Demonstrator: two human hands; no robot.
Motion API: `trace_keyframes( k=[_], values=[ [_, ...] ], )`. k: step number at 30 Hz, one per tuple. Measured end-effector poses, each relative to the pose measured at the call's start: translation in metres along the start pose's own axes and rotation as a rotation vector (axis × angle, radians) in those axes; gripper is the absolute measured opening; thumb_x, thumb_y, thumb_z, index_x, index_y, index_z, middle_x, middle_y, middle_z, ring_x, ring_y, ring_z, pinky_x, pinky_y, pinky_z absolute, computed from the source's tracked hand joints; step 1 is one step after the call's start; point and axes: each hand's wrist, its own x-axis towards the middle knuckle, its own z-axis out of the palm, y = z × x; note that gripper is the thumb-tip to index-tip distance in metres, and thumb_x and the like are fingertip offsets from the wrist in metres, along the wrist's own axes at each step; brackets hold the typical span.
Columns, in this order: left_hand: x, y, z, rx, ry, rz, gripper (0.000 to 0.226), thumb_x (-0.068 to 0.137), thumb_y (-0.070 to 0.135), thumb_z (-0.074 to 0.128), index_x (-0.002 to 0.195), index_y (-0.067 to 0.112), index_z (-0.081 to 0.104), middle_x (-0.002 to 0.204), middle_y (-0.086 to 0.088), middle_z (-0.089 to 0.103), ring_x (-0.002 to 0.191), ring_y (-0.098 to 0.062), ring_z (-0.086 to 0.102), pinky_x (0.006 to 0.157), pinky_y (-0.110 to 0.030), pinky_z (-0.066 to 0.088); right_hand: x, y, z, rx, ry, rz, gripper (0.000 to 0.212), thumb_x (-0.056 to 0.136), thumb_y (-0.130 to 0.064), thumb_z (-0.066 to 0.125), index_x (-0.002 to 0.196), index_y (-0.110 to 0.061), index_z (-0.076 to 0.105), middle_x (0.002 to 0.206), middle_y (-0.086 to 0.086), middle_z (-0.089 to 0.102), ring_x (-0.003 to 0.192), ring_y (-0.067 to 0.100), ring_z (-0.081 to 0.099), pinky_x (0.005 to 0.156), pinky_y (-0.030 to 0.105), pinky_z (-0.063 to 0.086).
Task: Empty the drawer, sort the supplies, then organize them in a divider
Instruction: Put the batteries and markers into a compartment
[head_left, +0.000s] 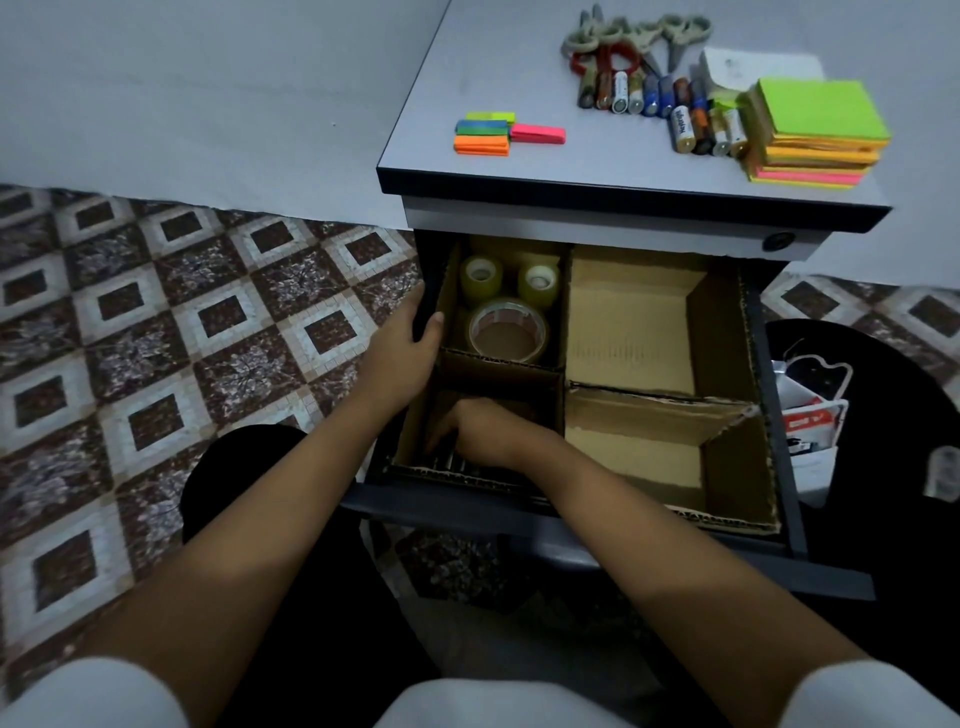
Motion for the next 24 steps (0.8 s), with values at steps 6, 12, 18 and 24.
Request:
trace_keyframes(
  k=[6, 12, 18, 24],
  values=[
    [0.0, -0.002, 0.0, -0.013, -0.005, 0.003, 0.053, 0.1, 0.032, 0.04, 0.149, 0.018, 0.025, 0.151, -0.005, 0.034, 0.138, -0.021, 0.032, 0.109, -0.033, 0.03, -0.001, -0.002, -0.003, -0.02, -0.002, 0.007, 0.05, 0.084, 0.015, 0.036, 0.113, -0.01, 0.069, 0.127, 0.006, 0.06, 0.114, 0.023, 0.055, 0.081, 0.013, 0.037],
    [0.0, -0.001, 0.0, -0.002, -0.007, -0.004, 0.053, 0.1, 0.033, 0.04, 0.149, 0.019, 0.024, 0.151, -0.004, 0.033, 0.138, -0.021, 0.031, 0.108, -0.032, 0.029, -0.007, -0.005, -0.006, 0.105, 0.035, 0.031, 0.052, 0.082, 0.015, 0.035, 0.113, -0.01, 0.068, 0.126, 0.007, 0.06, 0.11, 0.022, 0.057, 0.076, 0.017, 0.042],
    [0.002, 0.001, 0.0, 0.04, -0.016, 0.001, 0.053, 0.1, 0.032, 0.04, 0.149, 0.017, 0.024, 0.151, -0.005, 0.033, 0.138, -0.022, 0.032, 0.107, -0.031, 0.029, -0.019, -0.002, -0.019, 0.21, 0.194, 0.064, 0.028, 0.089, 0.0, 0.05, 0.107, -0.01, 0.068, 0.11, 0.003, 0.064, 0.094, 0.015, 0.059, 0.064, 0.013, 0.042],
    [0.013, 0.009, -0.004, 0.17, 0.018, 0.037, 0.05, 0.098, 0.031, 0.043, 0.143, 0.012, 0.035, 0.141, -0.015, 0.042, 0.13, -0.03, 0.04, 0.101, -0.037, 0.036, -0.063, -0.01, -0.064, 0.331, 0.331, 0.013, 0.018, 0.093, -0.015, 0.055, 0.107, -0.018, 0.065, 0.086, -0.009, 0.059, 0.078, 0.004, 0.057, 0.067, 0.015, 0.047]
  ],
)
